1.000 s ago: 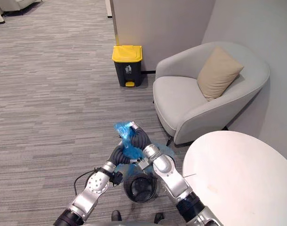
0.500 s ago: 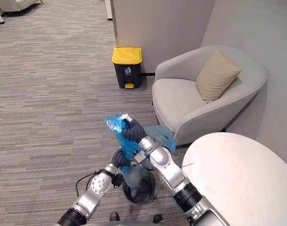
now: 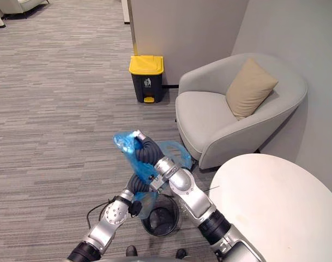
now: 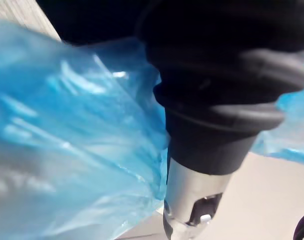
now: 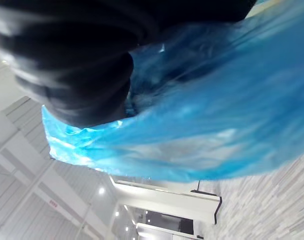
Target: Gather rubbish on tea table into small bin, then transfer packed bag to large trash can.
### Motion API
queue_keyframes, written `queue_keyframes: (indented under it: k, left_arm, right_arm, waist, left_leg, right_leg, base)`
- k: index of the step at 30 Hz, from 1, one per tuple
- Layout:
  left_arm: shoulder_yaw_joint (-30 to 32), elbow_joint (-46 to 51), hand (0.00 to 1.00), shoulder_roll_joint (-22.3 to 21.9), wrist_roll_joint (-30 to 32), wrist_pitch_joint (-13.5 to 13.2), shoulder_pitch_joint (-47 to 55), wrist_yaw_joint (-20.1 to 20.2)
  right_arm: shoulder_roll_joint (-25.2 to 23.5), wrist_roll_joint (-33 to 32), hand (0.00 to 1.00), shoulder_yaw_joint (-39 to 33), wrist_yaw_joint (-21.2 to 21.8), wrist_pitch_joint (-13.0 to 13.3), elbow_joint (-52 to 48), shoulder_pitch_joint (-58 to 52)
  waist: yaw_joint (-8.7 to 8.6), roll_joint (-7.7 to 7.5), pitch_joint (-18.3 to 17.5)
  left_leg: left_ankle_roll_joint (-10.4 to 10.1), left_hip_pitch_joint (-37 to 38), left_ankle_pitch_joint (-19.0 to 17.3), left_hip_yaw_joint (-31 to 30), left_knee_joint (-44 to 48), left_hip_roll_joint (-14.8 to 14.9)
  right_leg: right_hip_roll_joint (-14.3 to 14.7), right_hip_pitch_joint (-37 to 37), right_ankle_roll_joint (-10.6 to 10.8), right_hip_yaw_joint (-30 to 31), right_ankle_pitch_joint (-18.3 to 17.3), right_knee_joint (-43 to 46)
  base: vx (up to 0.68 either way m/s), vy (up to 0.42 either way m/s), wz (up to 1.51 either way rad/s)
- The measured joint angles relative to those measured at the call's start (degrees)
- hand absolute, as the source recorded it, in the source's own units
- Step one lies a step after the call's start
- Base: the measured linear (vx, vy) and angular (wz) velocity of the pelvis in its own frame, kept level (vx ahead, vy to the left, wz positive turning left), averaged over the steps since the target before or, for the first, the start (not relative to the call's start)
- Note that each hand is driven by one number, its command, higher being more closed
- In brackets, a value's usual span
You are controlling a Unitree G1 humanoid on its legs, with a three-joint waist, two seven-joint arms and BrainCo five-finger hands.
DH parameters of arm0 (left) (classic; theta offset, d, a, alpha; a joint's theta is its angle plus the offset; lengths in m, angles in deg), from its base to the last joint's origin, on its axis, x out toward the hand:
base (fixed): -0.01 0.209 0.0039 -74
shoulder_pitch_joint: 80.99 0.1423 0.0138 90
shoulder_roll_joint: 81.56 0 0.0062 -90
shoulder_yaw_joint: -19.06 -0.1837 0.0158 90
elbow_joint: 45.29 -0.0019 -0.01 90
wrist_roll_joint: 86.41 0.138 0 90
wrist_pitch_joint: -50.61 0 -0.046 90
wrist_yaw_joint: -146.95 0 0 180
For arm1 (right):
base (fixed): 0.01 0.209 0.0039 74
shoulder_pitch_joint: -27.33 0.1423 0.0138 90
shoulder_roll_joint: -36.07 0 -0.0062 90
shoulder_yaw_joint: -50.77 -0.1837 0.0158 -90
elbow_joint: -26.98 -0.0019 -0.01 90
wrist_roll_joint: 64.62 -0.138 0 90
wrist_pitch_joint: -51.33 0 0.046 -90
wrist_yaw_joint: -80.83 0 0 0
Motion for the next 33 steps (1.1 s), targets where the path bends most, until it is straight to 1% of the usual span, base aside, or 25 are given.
queue_keyframes:
  k: [6, 7, 11, 15, 19, 21, 31, 32, 33]
  left_arm:
    - [0.0, -0.1, 0.00, -2.6, 0.5, 1.2, -0.3, -2.9]
    - [0.1, -0.1, 1.00, -3.0, 0.5, 1.3, -0.4, -3.4]
    - [0.0, -0.2, 1.00, -3.3, 0.5, 1.9, -1.1, -4.6]
    - [-0.2, -1.4, 1.00, -3.3, 0.5, 2.1, -3.5, -5.9]
    - [-0.3, -1.9, 1.00, -3.3, 0.4, 2.1, -5.1, -6.9]
    - [-0.2, -2.0, 1.00, -3.3, -0.7, 2.1, -5.4, -7.1]
    - [0.3, -2.0, 1.00, -3.2, -5.5, 2.0, -5.4, -7.6]
    - [0.3, -2.0, 1.00, -3.2, -6.4, 2.0, -5.4, -7.6]
    - [0.4, -2.0, 1.00, -3.2, -6.6, 2.0, -5.4, -7.5]
  right_arm:
    - [-1.5, -2.4, 1.00, 3.9, 0.0, -0.1, 0.0, 0.5]
    - [-1.8, -2.6, 1.00, 4.8, 0.0, -0.3, 0.0, 1.2]
    - [-2.0, -4.5, 1.00, 6.0, 0.0, -0.6, 0.0, 2.7]
    - [-2.1, -6.4, 1.00, 8.8, -0.1, -0.6, 0.0, 3.7]
    - [-2.1, -7.3, 1.00, 8.9, -0.1, -0.6, 0.0, 4.7]
    - [-2.1, -8.3, 1.00, 9.5, -0.1, -0.6, 0.0, 5.2]
    - [-2.0, -8.2, 1.00, 11.0, 0.0, -0.7, 0.0, 6.0]
    - [-2.0, -8.1, 0.00, 11.0, 0.1, -0.7, 0.0, 6.0]
    - [-2.0, -8.0, 0.00, 11.0, 0.1, -0.6, 0.0, 6.0]
  waist:
    - [0.02, 0.00, 0.0]
    - [-0.05, -0.01, 0.0]
    - [-0.02, -0.10, -0.2]
    - [0.00, -0.38, -0.5]
    - [0.00, -0.41, -0.5]
    - [-0.05, -0.41, -0.5]
    - [-0.09, -0.40, -0.5]
    - [-0.08, -0.40, -0.5]
    - [-0.09, -0.39, -0.5]
  left_leg:
    - [-0.3, 0.0, 0.2, -0.1, 0.0, 0.3]
    - [-0.4, 0.0, 0.2, -0.1, 0.0, 0.3]
    - [-0.4, 0.0, 0.3, -0.1, 0.0, 0.3]
    - [-0.5, 0.0, 0.3, -0.1, 0.0, 0.4]
    - [-0.5, 0.0, 0.3, -0.1, 0.0, 0.4]
    - [-0.5, 0.0, 0.3, 0.0, 0.0, 0.4]
    - [-0.5, 0.1, 0.3, 0.4, 0.3, 0.4]
    - [-0.5, 0.1, 0.3, 0.5, 0.3, 0.4]
    - [-0.5, 0.1, 0.3, 0.6, 0.2, 0.4]
  right_leg:
    - [0.3, 0.0, -0.1, 0.0, 0.1, 0.0]
    - [0.3, 0.0, -0.2, 0.0, 0.1, 0.0]
    - [0.3, 0.0, -0.2, 0.0, 0.2, 0.0]
    - [0.3, 0.0, -0.3, 0.0, 0.2, 0.0]
    - [0.4, 0.0, -0.3, 0.0, 0.2, -0.1]
    - [0.4, 0.0, -0.4, 0.0, 0.3, -0.1]
    - [0.5, -0.1, -0.7, 0.6, 0.5, -0.3]
    - [0.5, -0.3, -0.7, 0.9, 0.5, -0.3]
    - [0.5, -0.3, -0.7, 1.0, 0.6, -0.3]
  base:
    - [0.00, 0.000, 0.00]
    - [0.00, 0.000, 0.00]
    - [0.00, 0.000, 0.00]
    - [0.00, 0.000, 0.00]
    - [0.00, 0.000, 0.00]
    - [0.00, 0.000, 0.00]
    - [0.00, 0.000, -0.02]
    - [0.00, 0.000, -0.08]
    - [0.00, 0.000, -0.08]
